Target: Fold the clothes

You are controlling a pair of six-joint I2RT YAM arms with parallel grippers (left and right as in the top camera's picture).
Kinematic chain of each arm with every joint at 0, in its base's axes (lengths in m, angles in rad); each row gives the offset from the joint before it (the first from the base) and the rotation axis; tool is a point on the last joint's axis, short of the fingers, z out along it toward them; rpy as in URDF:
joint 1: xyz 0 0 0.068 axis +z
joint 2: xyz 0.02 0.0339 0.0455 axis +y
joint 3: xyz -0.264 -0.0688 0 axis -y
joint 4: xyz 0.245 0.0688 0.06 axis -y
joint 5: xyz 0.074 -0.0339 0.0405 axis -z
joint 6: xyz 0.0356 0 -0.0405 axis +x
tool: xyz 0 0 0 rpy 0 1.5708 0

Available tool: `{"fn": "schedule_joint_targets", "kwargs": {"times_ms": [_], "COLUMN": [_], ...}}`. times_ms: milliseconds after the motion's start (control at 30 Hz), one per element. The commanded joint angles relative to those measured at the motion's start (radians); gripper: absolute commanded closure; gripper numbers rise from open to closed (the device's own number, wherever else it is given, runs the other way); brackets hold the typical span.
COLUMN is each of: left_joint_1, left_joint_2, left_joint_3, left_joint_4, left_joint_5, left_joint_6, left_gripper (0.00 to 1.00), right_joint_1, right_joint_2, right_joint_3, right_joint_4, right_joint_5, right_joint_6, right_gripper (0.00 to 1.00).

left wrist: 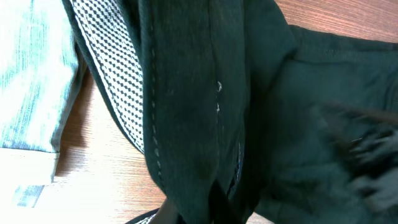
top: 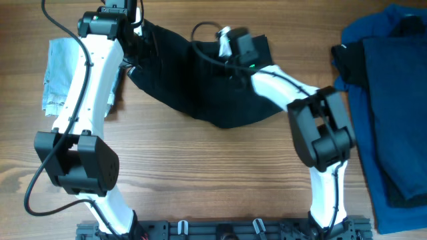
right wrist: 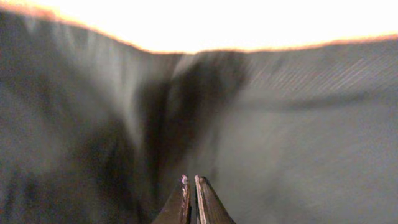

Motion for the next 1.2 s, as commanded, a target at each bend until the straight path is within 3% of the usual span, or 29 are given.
{"fn": "schedule_joint_targets", "kwargs": {"times_ms": [0, 267, 600, 867, 967, 1100, 1167], "left_joint_1": [-0.003, -0.016, -0.043, -0.069, -0.075, -0.075, -0.075], "left_joint_2": [-0.039, -0.039, -0.039, -0.039, -0.039, -0.039, -0.039], "left_joint_3": [0.028, 0.028, 0.028, 0.028, 0.028, 0.028, 0.028], "left_joint_4": [0.005, -0.002, -0.028, -0.026, 0.0, 0.008, 0.017], "left_joint_5": [-0.012, -0.009, 0.01, 0.009, -0.044, -0.043, -0.042], "left_joint_6": [0.009, 0.009, 0.009, 0.01, 0.01, 0.01, 0.009], "left_gripper": [0.95, 0.95, 0.96, 0.96, 0.96, 0.96, 0.96], "right_joint_1": [-0.006, 0.011, 0.049, 0.056, 0.037, -0.084, -0.165], "right_joint_2": [-0.006, 0.081, 0.255, 0.258, 0.243, 0.107, 0.012], "right_joint_3": [0.014, 0.014, 0.014, 0.014, 0.015, 0.015, 0.015], "right_joint_4": [0.052, 0.222, 0.507, 0.497, 0.531, 0.343, 0.136], "right_joint_5": [0.0, 0.015, -0.029, 0.056, 0.05, -0.105, -0.132], "right_joint_6": [-0.011, 0.106, 0.108, 0.105, 0.034, -0.025, -0.045], "right_gripper": [0.95, 0.96, 0.96, 0.96, 0.96, 0.96, 0.96]}}
